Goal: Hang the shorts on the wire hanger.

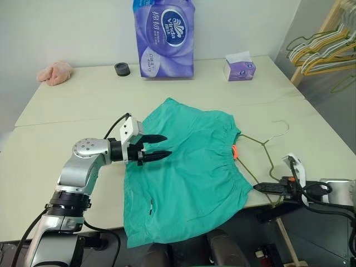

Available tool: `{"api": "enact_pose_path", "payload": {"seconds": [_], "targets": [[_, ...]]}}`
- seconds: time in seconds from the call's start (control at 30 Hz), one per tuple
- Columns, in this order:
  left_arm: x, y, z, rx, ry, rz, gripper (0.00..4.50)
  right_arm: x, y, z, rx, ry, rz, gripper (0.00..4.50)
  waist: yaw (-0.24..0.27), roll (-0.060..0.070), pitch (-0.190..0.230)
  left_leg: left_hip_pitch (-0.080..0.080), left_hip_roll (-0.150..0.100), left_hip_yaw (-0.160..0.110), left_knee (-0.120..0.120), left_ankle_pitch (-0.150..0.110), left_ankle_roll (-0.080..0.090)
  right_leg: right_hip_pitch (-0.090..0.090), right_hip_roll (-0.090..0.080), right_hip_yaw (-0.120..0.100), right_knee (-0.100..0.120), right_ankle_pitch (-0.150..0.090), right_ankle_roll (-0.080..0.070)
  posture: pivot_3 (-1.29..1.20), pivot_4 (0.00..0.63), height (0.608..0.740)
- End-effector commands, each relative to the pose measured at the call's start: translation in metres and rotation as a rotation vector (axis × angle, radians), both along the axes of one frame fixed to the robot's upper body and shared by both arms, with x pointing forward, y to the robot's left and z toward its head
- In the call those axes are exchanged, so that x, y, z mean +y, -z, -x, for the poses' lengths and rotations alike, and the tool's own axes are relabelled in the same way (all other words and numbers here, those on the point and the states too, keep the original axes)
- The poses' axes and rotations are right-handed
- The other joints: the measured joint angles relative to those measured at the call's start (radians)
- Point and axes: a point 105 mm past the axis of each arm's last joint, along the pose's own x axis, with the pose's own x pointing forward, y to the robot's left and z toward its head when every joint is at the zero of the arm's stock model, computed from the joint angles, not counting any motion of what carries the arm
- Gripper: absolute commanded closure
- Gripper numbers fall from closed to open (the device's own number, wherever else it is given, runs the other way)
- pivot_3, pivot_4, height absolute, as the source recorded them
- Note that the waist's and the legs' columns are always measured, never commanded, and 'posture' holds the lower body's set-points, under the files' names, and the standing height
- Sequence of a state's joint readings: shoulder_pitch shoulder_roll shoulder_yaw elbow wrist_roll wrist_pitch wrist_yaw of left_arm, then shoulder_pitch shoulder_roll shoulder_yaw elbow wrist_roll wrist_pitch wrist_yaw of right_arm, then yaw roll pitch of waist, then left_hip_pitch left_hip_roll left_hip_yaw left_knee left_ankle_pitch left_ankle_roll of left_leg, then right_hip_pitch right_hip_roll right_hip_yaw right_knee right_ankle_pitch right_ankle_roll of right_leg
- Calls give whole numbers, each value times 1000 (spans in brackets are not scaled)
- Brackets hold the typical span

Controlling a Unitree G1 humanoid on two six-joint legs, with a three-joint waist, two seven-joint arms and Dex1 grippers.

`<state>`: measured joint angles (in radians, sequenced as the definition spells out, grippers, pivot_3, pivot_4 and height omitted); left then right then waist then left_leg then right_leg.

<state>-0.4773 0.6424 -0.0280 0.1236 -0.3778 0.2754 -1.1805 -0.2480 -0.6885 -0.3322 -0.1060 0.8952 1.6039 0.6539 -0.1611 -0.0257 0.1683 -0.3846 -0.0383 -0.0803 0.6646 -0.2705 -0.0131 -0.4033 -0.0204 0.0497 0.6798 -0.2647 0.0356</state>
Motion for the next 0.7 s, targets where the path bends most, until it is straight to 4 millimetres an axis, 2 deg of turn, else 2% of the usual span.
{"api": "enact_pose_path", "payload": {"seconds": [0.03,0.13,0.3,0.4,0.5,0.53,0.7], "targets": [[3,-16,-6,-52,-45,25,1635,6,-8,-17,-56,27,-9,4500,-3,0,0,0,0,0,0,0,0,0,0,1,0,1,-1,-222,133,740],[6,-17,-12,-31,-95,29,1635,12,-16,-32,-114,50,-20,4500,-5,0,0,0,0,1,0,0,0,-1,0,1,0,2,-2,-222,133,740],[13,-22,-19,-37,-143,45,1635,18,-38,-41,-255,-10,39,4500,-3,1,0,-1,0,0,0,0,0,-1,0,0,0,2,-2,-219,131,740],[21,-32,-30,-43,-210,108,1072,22,-50,-45,-365,-52,106,4500,-3,1,0,-1,0,-1,0,0,0,-1,0,-1,0,2,-2,-221,131,740],[24,-49,-39,-74,-250,187,194,33,-57,-45,-486,-153,201,4500,-3,1,0,-2,-1,-1,0,0,0,-1,-1,-2,0,2,-1,-224,130,740],[25,-54,-41,-88,-257,200,43,39,-59,-45,-522,-188,226,4500,-3,1,0,-2,-1,-1,0,0,0,-1,-1,-2,0,2,-1,-224,130,740],[24,-81,-44,-148,-202,204,43,61,-58,-42,-686,-388,390,4500,-6,0,0,-2,-1,-1,0,0,0,-2,-1,-2,0,0,2,-221,125,740]]}}
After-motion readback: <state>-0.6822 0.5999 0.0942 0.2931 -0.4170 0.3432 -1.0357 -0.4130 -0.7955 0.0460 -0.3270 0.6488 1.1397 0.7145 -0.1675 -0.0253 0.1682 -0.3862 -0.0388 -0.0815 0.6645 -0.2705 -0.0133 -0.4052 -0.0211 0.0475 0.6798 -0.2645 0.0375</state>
